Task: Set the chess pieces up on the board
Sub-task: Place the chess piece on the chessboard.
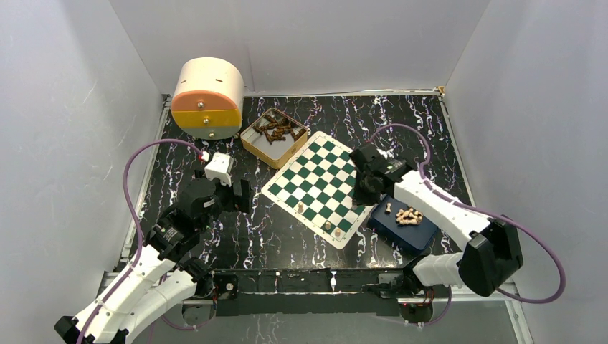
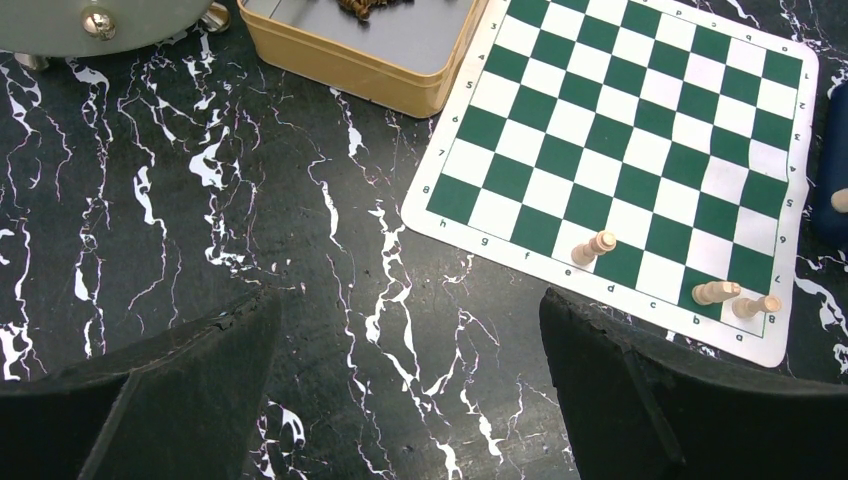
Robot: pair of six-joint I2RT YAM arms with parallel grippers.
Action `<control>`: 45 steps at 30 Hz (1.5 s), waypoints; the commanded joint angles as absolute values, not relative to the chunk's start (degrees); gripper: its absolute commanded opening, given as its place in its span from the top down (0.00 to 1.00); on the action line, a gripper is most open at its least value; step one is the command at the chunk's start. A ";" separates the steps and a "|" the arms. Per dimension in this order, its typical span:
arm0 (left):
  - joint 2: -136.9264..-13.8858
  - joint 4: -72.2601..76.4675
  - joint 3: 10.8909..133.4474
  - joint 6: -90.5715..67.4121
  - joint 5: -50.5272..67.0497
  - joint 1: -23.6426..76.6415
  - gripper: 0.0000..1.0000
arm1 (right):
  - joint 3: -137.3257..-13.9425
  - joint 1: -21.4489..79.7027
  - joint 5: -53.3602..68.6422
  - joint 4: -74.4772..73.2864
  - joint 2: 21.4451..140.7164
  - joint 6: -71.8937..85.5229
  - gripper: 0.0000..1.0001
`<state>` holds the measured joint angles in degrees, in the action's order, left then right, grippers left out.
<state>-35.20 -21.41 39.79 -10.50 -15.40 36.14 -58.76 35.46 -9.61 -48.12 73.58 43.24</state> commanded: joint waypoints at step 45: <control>-34.48 -20.18 39.31 -10.46 -15.46 36.30 0.03 | -54.09 45.72 -11.98 -40.81 87.19 51.53 0.79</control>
<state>-35.14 -21.41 39.79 -10.50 -15.40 36.14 -54.41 45.41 -11.42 -41.52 86.63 50.83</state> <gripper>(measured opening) 0.974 0.217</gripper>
